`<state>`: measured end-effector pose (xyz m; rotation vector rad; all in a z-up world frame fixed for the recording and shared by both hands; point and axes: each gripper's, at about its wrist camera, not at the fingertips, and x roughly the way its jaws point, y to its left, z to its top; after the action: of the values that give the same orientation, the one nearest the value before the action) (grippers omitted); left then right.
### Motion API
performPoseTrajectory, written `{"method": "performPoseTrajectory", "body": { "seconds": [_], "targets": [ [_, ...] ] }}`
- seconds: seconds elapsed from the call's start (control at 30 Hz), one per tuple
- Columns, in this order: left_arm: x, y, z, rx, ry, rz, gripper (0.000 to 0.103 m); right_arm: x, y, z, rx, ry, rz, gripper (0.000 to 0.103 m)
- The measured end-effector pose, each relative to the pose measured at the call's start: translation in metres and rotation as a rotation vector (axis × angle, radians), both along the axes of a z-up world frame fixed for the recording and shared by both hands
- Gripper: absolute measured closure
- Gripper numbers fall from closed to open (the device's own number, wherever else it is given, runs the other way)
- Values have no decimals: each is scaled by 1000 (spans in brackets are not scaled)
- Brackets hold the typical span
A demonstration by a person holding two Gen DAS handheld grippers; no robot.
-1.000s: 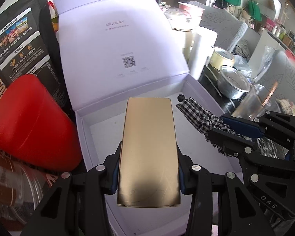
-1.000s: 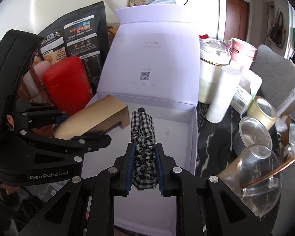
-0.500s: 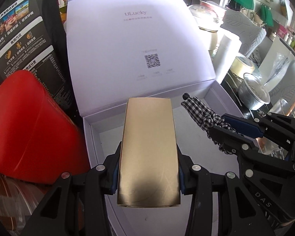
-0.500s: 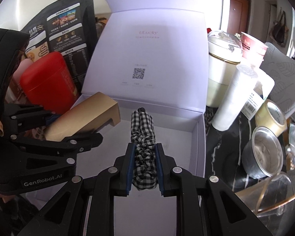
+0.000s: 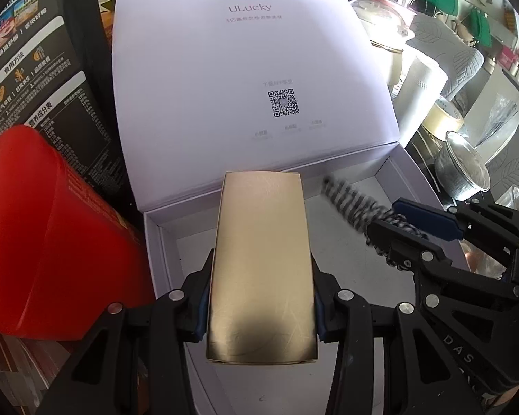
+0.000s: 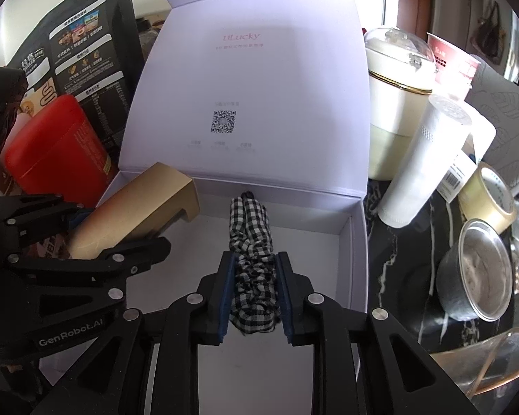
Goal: Organize rigid objects
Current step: 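Open both tools to release the gold box and scrunchie inside the white box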
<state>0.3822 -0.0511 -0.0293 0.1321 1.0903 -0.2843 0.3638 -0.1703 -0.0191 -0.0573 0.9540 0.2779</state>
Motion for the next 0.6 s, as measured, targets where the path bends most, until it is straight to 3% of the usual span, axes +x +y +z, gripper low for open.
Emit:
{"method": "performPoseTrajectory", "body": {
  "seconds": [0.17,0.33,0.6],
  "targets": [
    [3,0,-1,-9,25,-4,58,-1,-6,2,6,8,-36,58],
    [-4,0,11,7,-20,15,56,-7,-11,6,17,8,-46,51],
    [-16,4,30,22,-52,40,56,-21,-15,22,31,-11,-49,51]
  ]
}}
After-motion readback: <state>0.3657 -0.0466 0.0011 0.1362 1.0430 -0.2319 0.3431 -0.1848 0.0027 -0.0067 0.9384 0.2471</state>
